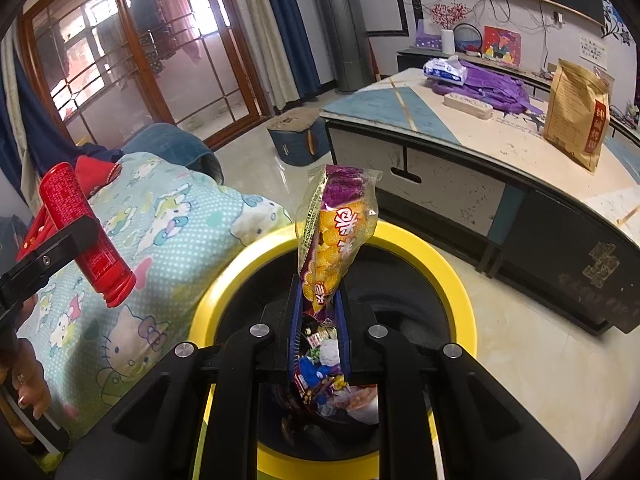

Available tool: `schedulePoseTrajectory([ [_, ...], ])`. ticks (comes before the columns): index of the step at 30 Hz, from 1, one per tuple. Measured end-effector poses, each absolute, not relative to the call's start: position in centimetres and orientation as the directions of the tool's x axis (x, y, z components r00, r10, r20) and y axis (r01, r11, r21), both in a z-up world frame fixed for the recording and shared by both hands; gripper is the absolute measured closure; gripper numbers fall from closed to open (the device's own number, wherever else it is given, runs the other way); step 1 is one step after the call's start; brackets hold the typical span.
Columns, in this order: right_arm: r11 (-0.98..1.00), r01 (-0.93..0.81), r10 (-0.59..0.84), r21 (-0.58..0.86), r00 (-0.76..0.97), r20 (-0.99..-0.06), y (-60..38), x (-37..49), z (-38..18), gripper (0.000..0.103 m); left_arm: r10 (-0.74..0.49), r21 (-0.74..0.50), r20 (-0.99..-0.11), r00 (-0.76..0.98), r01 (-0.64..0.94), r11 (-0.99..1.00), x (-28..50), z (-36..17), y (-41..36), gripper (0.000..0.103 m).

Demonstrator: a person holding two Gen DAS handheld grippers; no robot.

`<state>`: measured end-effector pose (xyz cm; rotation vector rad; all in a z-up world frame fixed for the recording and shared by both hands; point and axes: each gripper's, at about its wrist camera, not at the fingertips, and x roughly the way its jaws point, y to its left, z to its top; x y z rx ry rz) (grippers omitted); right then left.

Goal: Collect trash
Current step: 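Carry the red tube and yellow packet over the yellow bin, then open both grippers to drop the tube and packet into the bin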

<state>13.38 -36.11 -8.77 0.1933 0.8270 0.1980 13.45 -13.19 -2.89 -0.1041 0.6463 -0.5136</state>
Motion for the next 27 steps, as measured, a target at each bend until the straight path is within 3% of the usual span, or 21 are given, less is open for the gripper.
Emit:
schedulePoseTrajectory([
  [19, 0.953, -0.075, 0.280, 0.293, 0.580, -0.765, -37.5, 13.0, -11.4, 0.082, -0.517, -0.213, -0.598, 0.612, 0.500, 0.839, 13.1, -4.7, -17.4, 0.077],
  [23, 0.949, -0.062, 0.286, 0.309, 0.585, -0.759, -38.0, 13.0, -11.4, 0.072, -0.520, -0.206, -0.605, 0.604, 0.512, 0.834, 13.4, -4.8, -18.0, 0.077],
  [27, 0.950, -0.046, 0.275, 0.309, 0.592, -0.757, -38.5, 12.8, -11.3, 0.071, -0.522, -0.206, -0.610, 0.596, 0.516, 0.831, 13.7, -5.0, -18.3, 0.077],
])
